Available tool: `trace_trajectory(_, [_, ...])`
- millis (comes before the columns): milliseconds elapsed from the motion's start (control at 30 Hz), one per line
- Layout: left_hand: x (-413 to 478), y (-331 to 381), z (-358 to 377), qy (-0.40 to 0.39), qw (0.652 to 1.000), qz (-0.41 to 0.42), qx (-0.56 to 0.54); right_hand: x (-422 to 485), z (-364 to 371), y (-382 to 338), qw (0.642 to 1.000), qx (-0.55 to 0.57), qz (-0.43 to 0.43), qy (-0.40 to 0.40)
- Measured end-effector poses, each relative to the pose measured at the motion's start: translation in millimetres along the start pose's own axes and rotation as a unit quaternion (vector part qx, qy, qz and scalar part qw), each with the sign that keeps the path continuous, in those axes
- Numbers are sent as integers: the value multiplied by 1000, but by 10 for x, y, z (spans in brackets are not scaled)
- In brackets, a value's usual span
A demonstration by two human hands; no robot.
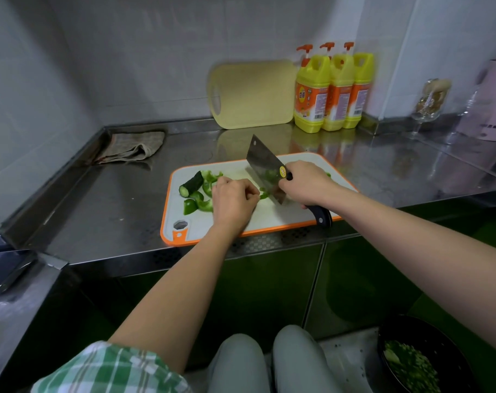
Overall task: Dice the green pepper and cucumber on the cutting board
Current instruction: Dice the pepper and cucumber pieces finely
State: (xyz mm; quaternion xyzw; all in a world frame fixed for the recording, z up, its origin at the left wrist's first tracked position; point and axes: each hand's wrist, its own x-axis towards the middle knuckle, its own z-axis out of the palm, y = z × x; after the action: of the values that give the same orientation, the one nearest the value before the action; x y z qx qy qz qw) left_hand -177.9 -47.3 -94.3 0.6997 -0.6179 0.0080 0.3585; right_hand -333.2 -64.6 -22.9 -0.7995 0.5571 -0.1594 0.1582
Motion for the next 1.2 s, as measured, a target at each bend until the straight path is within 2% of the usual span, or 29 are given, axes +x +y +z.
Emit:
trace_trajectory(300, [2,-2,-7,-9,1000,5,18,0,20,-113,996,-52,3,-66])
trace_trajectory(533, [9,-13,9,-7,1000,-10,11,91,150,-74,1000,-8,10,11])
trace_trajectory(867, [-2,12,-9,10,999,-20,35,40,79,-130,997,-37,11,-59])
trace_trajectory(1100, [-15,33,-35,0,999,-15,38,77,178,-107,1000,-17,16,7])
trace_trajectory(1200, [-13,27,-27,0,999,-16,39,49,128,-129,1000,-1,10,10])
